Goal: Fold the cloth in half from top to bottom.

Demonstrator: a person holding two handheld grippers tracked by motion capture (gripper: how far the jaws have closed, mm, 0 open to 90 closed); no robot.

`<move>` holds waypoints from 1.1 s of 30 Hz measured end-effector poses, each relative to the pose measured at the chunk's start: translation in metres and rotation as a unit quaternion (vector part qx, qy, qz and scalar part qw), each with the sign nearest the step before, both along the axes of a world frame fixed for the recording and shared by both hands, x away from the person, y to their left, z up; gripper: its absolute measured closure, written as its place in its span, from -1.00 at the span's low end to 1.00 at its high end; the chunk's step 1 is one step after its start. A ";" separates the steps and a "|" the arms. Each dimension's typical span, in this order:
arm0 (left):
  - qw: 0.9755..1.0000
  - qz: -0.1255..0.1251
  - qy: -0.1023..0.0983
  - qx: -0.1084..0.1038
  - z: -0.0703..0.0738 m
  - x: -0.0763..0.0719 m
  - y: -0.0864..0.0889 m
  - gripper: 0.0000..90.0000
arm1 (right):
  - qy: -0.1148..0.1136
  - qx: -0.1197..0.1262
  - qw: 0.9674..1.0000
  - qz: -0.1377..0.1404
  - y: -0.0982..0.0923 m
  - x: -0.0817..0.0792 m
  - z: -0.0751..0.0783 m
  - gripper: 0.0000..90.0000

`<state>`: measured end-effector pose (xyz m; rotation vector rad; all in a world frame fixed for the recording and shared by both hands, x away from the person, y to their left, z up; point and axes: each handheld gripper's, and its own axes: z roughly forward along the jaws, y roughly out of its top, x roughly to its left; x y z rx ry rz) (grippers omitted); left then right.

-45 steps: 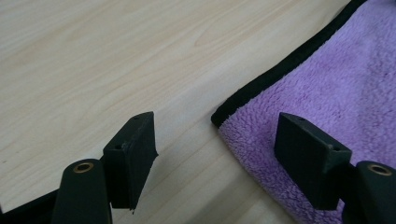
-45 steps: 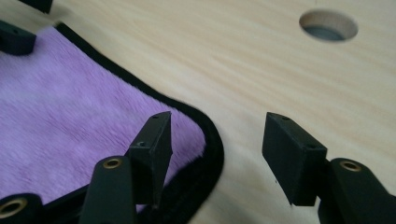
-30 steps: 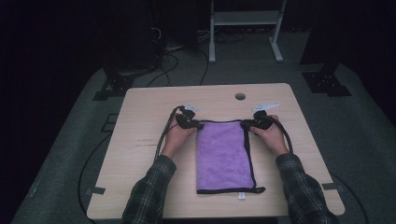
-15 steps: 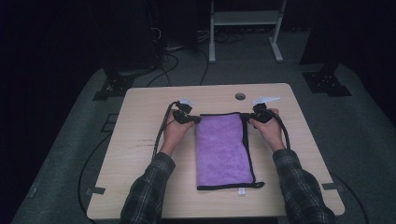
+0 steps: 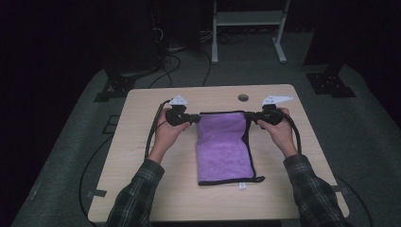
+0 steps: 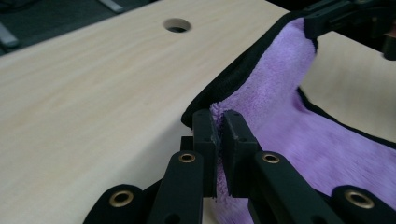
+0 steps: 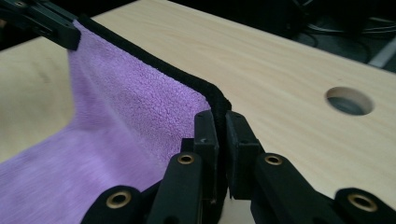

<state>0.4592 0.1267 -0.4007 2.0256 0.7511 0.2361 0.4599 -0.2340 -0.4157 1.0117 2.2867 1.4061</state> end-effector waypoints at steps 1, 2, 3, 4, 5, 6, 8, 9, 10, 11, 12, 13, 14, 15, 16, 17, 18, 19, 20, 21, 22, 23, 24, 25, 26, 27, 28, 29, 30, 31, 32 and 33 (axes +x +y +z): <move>1.000 -0.005 -0.001 0.002 0.000 -0.004 0.000 0.89 | -0.002 0.001 1.000 0.004 -0.001 -0.004 0.000 0.86; 1.000 -0.008 -0.001 0.003 0.000 -0.008 0.000 0.89 | -0.003 0.001 1.000 0.008 -0.002 -0.009 -0.001 0.86; 1.000 -0.013 0.000 0.004 0.000 -0.012 0.000 0.89 | -0.004 -0.001 1.000 0.011 -0.002 -0.012 -0.001 0.86; 1.000 -0.017 0.001 0.005 -0.001 -0.017 0.000 0.89 | -0.005 -0.004 1.000 0.015 -0.002 -0.017 -0.001 0.86; 1.000 -0.020 0.002 0.007 -0.002 -0.021 0.000 0.89 | -0.005 -0.005 1.000 0.017 -0.002 -0.021 -0.001 0.86; 1.000 -0.026 0.003 0.008 -0.002 -0.026 0.001 0.89 | -0.008 -0.006 1.000 0.022 -0.003 -0.025 -0.001 0.86; 0.999 -0.031 0.007 0.008 -0.004 -0.034 0.001 0.89 | -0.007 -0.007 1.000 0.026 -0.004 -0.033 -0.001 0.85; 0.999 -0.032 0.008 0.006 -0.005 -0.036 0.002 0.88 | -0.007 -0.007 0.999 0.031 -0.005 -0.038 -0.001 0.86; 0.999 -0.034 0.009 0.003 -0.006 -0.039 0.003 0.88 | -0.006 -0.007 0.999 0.034 -0.005 -0.041 -0.001 0.85; 0.999 -0.035 0.012 0.000 -0.007 -0.043 0.003 0.88 | -0.006 -0.008 0.999 0.036 -0.005 -0.045 -0.001 0.85; 0.999 -0.038 0.014 -0.002 -0.009 -0.046 0.004 0.88 | -0.005 -0.009 0.999 0.038 -0.005 -0.050 -0.002 0.85; 0.999 -0.040 0.016 -0.006 -0.012 -0.050 0.006 0.88 | -0.005 -0.010 0.999 0.040 -0.005 -0.055 -0.002 0.85; 0.999 -0.041 0.020 -0.008 -0.014 -0.053 0.006 0.88 | -0.004 -0.012 0.999 0.045 -0.005 -0.060 -0.004 0.85; 0.999 -0.044 0.023 -0.004 -0.016 -0.055 0.007 0.88 | -0.003 -0.014 0.999 0.048 -0.005 -0.064 -0.005 0.85; 0.999 -0.046 0.023 -0.003 -0.017 -0.058 0.007 0.88 | -0.002 -0.015 0.999 0.052 -0.005 -0.069 -0.007 0.85; 0.999 -0.047 0.024 -0.004 -0.018 -0.060 0.008 0.88 | 0.000 -0.016 0.998 0.055 -0.005 -0.073 -0.008 0.85; 0.998 -0.049 0.025 -0.001 -0.019 -0.064 0.008 0.88 | 0.001 -0.018 0.998 0.058 -0.005 -0.076 -0.010 0.85; 0.998 -0.052 0.025 0.003 -0.021 -0.067 0.008 0.88 | 0.003 -0.019 0.998 0.059 -0.004 -0.081 -0.011 0.85; 0.998 -0.054 0.028 0.004 -0.022 -0.071 0.007 0.88 | 0.004 -0.020 0.998 0.061 -0.005 -0.085 -0.013 0.85; 0.998 -0.057 0.028 0.004 -0.023 -0.074 0.007 0.88 | 0.006 -0.021 0.998 0.062 -0.005 -0.090 -0.014 0.85; 0.998 -0.058 0.029 0.006 -0.024 -0.077 0.006 0.88 | 0.007 -0.023 0.998 0.064 -0.005 -0.093 -0.015 0.85; 0.998 -0.061 0.033 0.008 -0.025 -0.082 0.006 0.88 | 0.007 -0.023 0.998 0.066 -0.006 -0.097 -0.016 0.85; 0.997 -0.062 0.035 0.008 -0.026 -0.085 0.006 0.88 | 0.010 -0.021 0.997 0.069 -0.006 -0.101 -0.018 0.85; 0.997 -0.063 0.037 0.009 -0.027 -0.088 0.006 0.88 | 0.014 -0.020 0.997 0.070 -0.006 -0.105 -0.019 0.85; 0.997 -0.063 0.038 0.009 -0.028 -0.092 0.007 0.88 | 0.015 -0.020 0.997 0.073 -0.006 -0.107 -0.021 0.85; 0.997 -0.065 0.039 0.012 -0.030 -0.096 0.007 0.88 | 0.016 -0.021 0.997 0.075 -0.006 -0.111 -0.022 0.85; 0.997 -0.066 0.043 0.014 -0.032 -0.100 0.007 0.88 | 0.020 -0.023 0.997 0.078 -0.005 -0.115 -0.025 0.85; 0.997 -0.067 0.044 0.015 -0.033 -0.102 0.008 0.87 | 0.022 -0.025 0.996 0.080 -0.004 -0.118 -0.027 0.85; 0.996 -0.069 0.046 0.021 -0.036 -0.107 0.008 0.87 | 0.023 -0.027 0.996 0.081 -0.004 -0.120 -0.028 0.85; 0.996 -0.069 0.049 0.025 -0.038 -0.109 0.007 0.86 | 0.025 -0.033 0.996 0.083 -0.003 -0.123 -0.031 0.84; 0.996 -0.070 0.052 0.031 -0.042 -0.111 0.007 0.84 | 0.027 -0.035 0.995 0.085 -0.002 -0.125 -0.033 0.83; 0.995 -0.071 0.057 0.036 -0.045 -0.114 0.007 0.83 | 0.030 -0.039 0.995 0.086 -0.002 -0.128 -0.035 0.83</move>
